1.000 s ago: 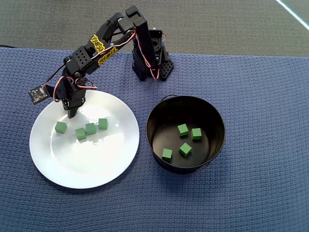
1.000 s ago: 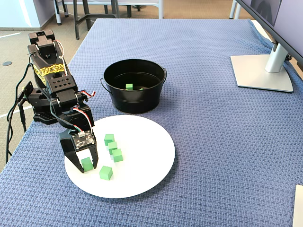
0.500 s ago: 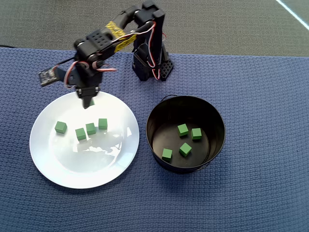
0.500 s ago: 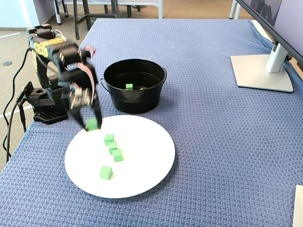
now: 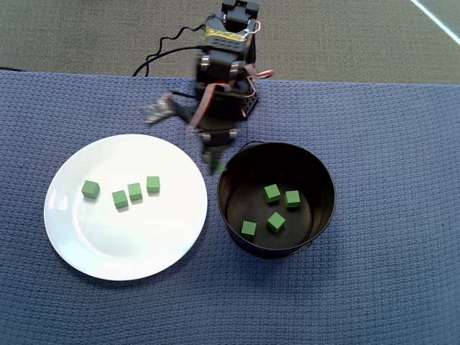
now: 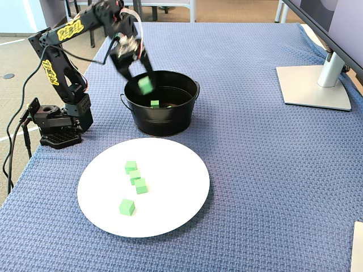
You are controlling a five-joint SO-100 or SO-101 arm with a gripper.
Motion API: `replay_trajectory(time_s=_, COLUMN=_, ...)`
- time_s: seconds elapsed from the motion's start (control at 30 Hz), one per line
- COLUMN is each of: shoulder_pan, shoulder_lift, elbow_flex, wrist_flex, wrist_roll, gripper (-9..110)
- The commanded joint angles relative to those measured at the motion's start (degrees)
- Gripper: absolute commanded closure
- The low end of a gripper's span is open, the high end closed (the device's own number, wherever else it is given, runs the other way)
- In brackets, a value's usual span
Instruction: Pick up the green cubes from the white plate and place them in the black recipient
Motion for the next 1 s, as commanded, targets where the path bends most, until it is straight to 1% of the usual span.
replay_trajectory(time_s=0.0, shoulder_pan=-7.0, shoulder_lift=-4.0, elbow_flex=-6.9, wrist_flex=1.0, wrist_roll=6.2, gripper=102)
replay_trajectory(time_s=0.1, shoulder_pan=-10.8, shoulder_lift=-9.5, elbow_flex=-7.5, wrist_flex=0.4, wrist_roll=8.8, gripper=102)
replay_trajectory(time_s=0.17, shoulder_pan=-12.2, shoulder_lift=-10.7, elbow_flex=-6.2, wrist_flex=-0.3, wrist_roll=8.5, gripper=102)
replay_trajectory(time_s=0.2, shoulder_pan=-12.8, shoulder_lift=-10.9, elbow_flex=-5.4, wrist_flex=-0.4, wrist_roll=7.5, gripper=95)
replay_trajectory(time_s=0.23, shoulder_pan=-13.5, shoulder_lift=-10.9, elbow_flex=-4.3, wrist_flex=0.1, wrist_roll=5.3, gripper=80)
replay_trajectory(time_s=0.27, shoulder_pan=-13.7, shoulder_lift=-10.4, elbow_flex=-3.3, wrist_flex=0.2, wrist_roll=4.2, gripper=68)
replay_trajectory(time_s=0.3, shoulder_pan=-13.4, shoulder_lift=-9.8, elbow_flex=-2.8, wrist_flex=-0.1, wrist_roll=4.0, gripper=64)
replay_trajectory(time_s=0.37, shoulder_pan=-12.7, shoulder_lift=-8.8, elbow_flex=-2.6, wrist_flex=-0.5, wrist_roll=3.6, gripper=61)
replay_trajectory(time_s=0.5, shoulder_pan=-11.7, shoulder_lift=-7.7, elbow_flex=-2.7, wrist_flex=-0.8, wrist_roll=3.0, gripper=60)
replay_trajectory(time_s=0.6, shoulder_pan=-8.6, shoulder_lift=-5.4, elbow_flex=-3.6, wrist_flex=-1.4, wrist_roll=3.0, gripper=63)
replay_trajectory(time_s=0.73, shoulder_pan=1.3, shoulder_lift=-2.0, elbow_flex=-7.7, wrist_flex=-1.5, wrist_roll=4.1, gripper=76)
replay_trajectory(time_s=0.83, shoulder_pan=11.7, shoulder_lift=-1.9, elbow_flex=-9.1, wrist_flex=-3.5, wrist_roll=6.5, gripper=87)
replay_trajectory(time_s=0.9, shoulder_pan=19.1, shoulder_lift=-4.0, elbow_flex=-9.1, wrist_flex=-7.0, wrist_roll=10.5, gripper=90)
replay_trajectory(time_s=0.97, shoulder_pan=25.0, shoulder_lift=-7.5, elbow_flex=-9.3, wrist_flex=-8.7, wrist_roll=13.8, gripper=89)
